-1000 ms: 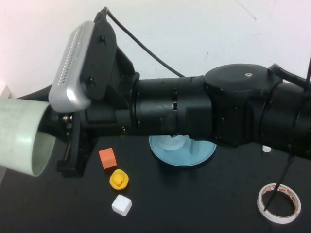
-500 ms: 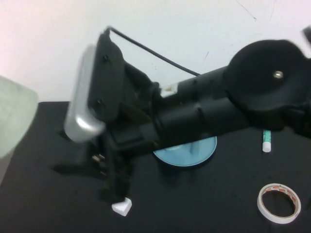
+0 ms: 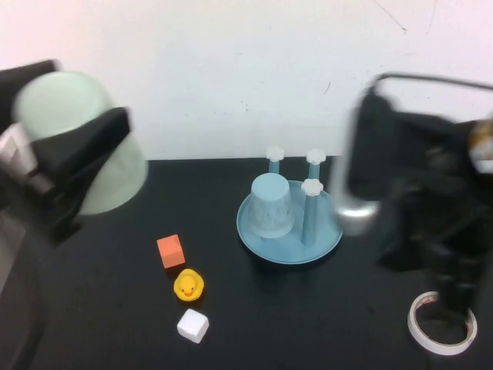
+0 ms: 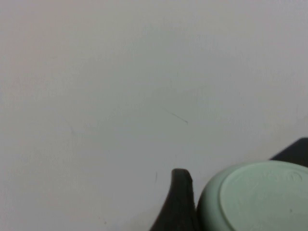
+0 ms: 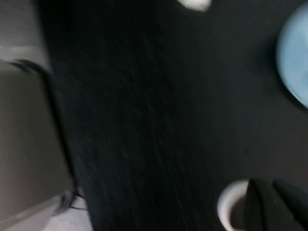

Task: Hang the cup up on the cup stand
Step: Place the cup on the cup holder

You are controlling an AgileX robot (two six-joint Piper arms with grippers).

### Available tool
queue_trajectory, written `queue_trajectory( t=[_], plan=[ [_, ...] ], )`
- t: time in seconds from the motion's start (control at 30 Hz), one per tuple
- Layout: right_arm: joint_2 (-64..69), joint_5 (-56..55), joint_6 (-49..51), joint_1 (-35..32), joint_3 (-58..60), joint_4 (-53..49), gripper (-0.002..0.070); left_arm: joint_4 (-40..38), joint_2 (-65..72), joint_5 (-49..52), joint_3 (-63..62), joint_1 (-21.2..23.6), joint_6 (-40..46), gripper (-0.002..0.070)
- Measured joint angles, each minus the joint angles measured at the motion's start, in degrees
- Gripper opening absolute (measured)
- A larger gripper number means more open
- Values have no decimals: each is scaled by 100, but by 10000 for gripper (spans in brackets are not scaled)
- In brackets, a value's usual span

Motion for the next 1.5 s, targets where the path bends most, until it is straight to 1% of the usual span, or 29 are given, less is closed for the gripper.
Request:
queue_trajectory(
  t=[0.1, 0.2, 0.4, 0.6, 0.77, 0.93, 1.03, 1.1, 1.2, 1.5],
  plan=[
    [-511, 15, 491, -9, 323, -539, 9, 15, 766, 159, -360, 0, 25, 542],
    [-1122, -78, 947, -9, 850, -818, 8, 25, 1584, 365, -877, 0, 133, 542],
    [-2400, -484, 1885, -9, 2049, -1075, 6, 37, 3423, 987, -2204, -45, 792, 542],
    [-3486, -502, 2780, -9, 3028, -1260, 6, 49, 5301, 1505, -3579, -55, 1444, 542],
    [-4181, -420, 3588, -9, 3423, -1497, 6, 94, 6930, 2024, -4903, -200, 1689, 542],
    [-4532, -83, 4063, -9, 3482, -1634, 6, 143, 8230, 2040, -6365, -468, 1701, 542],
    [-4559, 111, 4162, -9, 3496, -1693, 6, 143, 8719, 1829, -7069, -661, 1640, 542],
    [-4559, 139, 4183, -9, 3496, -1720, 6, 143, 8857, 1633, -7316, -728, 1627, 542],
    [-4559, 139, 4196, -9, 3496, -1803, 5, 143, 8915, 1443, -7411, -774, 1591, 542],
    [-4559, 139, 4196, -9, 3496, -2017, 2, 143, 8986, 1432, -7450, -774, 1362, 542]
  ],
)
